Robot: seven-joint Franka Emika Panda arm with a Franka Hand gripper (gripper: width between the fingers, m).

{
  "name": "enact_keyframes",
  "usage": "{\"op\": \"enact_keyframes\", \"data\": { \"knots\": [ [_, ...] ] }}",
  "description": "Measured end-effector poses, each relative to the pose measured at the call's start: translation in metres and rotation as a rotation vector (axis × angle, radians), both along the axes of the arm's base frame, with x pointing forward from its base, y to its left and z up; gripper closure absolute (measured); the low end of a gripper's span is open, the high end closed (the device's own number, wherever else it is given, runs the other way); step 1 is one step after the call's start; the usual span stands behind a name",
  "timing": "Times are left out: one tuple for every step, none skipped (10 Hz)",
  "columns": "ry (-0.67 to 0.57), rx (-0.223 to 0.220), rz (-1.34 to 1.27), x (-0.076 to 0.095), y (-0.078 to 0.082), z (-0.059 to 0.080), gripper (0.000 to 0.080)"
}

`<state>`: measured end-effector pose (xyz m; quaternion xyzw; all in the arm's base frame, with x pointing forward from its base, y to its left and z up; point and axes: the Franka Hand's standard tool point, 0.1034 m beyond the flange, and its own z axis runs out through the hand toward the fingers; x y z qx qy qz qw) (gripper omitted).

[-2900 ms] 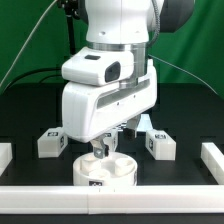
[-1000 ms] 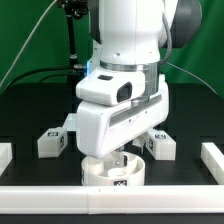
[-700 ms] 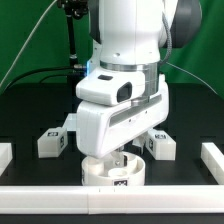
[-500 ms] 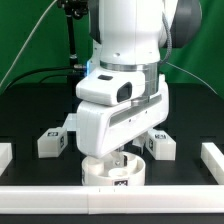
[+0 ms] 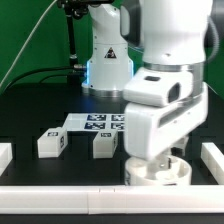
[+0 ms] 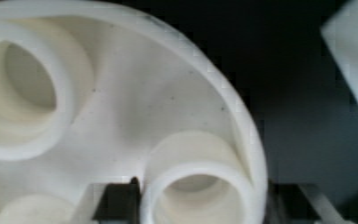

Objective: Assemble stool

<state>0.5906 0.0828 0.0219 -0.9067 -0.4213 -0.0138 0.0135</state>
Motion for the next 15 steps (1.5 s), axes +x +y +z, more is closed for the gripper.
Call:
{"op": "enact_keyframes", "data": {
  "knots": [
    [-0.007, 0.005, 0.010, 0.003, 0.017, 0.000, 0.0481],
    [-0.009, 0.006, 0.027, 0.003, 0.027, 0.000, 0.0481],
    [-0.010, 0.007, 0.032, 0.003, 0.030, 0.000, 0.0481],
    [-0.012, 0.008, 0.036, 0.003, 0.030, 0.000, 0.0481],
    [-0.018, 0.009, 0.046, 0.003, 0.029, 0.000, 0.0481],
    [-0.020, 0.009, 0.060, 0.002, 0.028, 0.000, 0.0481],
    [-0.019, 0.009, 0.060, 0.002, 0.028, 0.000, 0.0433],
    [-0.019, 0.006, 0.056, 0.003, 0.025, 0.000, 0.0433],
    [-0.019, 0.003, 0.053, 0.003, 0.023, -0.001, 0.0250],
    [-0.019, 0.002, 0.051, 0.003, 0.021, -0.001, 0.0170],
    [-0.019, 0.002, 0.051, 0.003, 0.021, -0.001, 0.0170],
    [-0.018, 0.001, 0.050, 0.003, 0.020, -0.001, 0.0156],
    [-0.018, 0.001, 0.050, 0.003, 0.020, -0.001, 0.0156],
    [-0.018, 0.001, 0.050, 0.003, 0.020, -0.001, 0.0151],
    [-0.018, 0.001, 0.050, 0.003, 0.020, -0.001, 0.0151]
  ]
}}
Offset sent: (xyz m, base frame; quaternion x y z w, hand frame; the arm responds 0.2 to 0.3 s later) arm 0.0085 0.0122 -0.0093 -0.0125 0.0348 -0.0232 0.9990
